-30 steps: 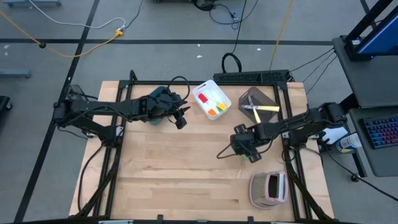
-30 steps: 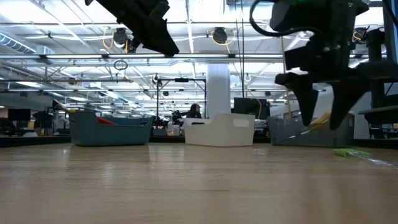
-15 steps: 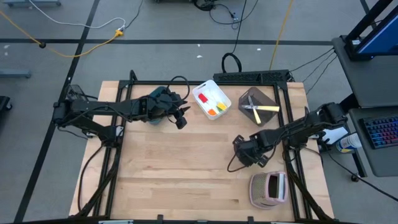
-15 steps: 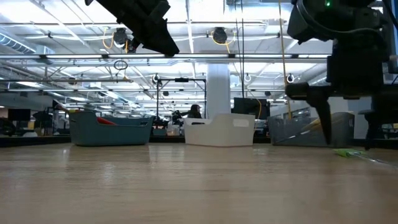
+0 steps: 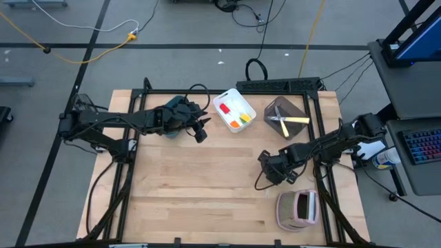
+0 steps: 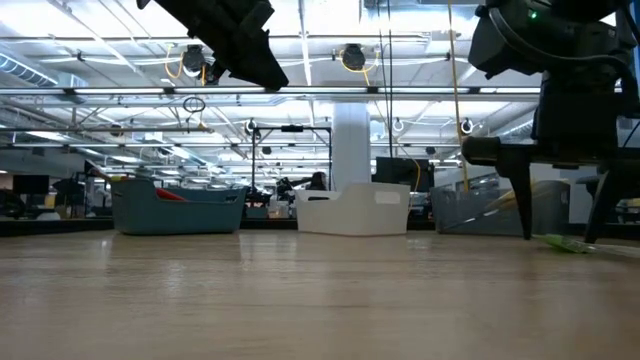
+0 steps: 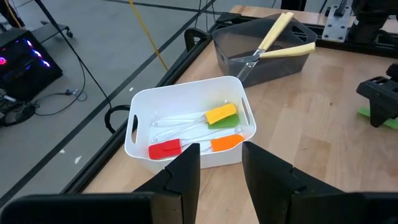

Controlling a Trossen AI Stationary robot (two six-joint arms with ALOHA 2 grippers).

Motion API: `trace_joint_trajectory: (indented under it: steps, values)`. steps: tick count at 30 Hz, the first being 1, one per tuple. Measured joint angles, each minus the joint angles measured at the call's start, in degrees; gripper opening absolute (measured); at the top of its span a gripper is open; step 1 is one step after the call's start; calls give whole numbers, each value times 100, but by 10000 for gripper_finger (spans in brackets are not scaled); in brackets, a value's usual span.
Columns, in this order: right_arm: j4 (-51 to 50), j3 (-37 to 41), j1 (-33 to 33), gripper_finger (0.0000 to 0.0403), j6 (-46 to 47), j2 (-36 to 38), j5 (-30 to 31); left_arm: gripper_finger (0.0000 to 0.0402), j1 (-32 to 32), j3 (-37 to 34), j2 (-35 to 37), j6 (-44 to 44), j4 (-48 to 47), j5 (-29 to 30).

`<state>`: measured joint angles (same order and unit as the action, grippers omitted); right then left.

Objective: Pick & Place Kitchen Items
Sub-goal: Put the green spatula into the white bin

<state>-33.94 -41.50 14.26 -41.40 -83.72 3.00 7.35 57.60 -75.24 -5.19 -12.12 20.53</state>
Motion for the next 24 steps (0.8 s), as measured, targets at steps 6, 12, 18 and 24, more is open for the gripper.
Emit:
trace_joint_trajectory:
  steps: [6,12,18,24]
  values:
    - [-51,62,0,172,-110,-7,-236,122,0,0,0,0,0,0]
    - [251,467,45,112,-242,-11,-438,122,0,0,0,0,0,2]
    - [247,595,48,62,-86,-3,-291,122,0,0,0,0,0,2]
    - [180,398,48,42,307,17,-323,122,0,0,0,0,0,4]
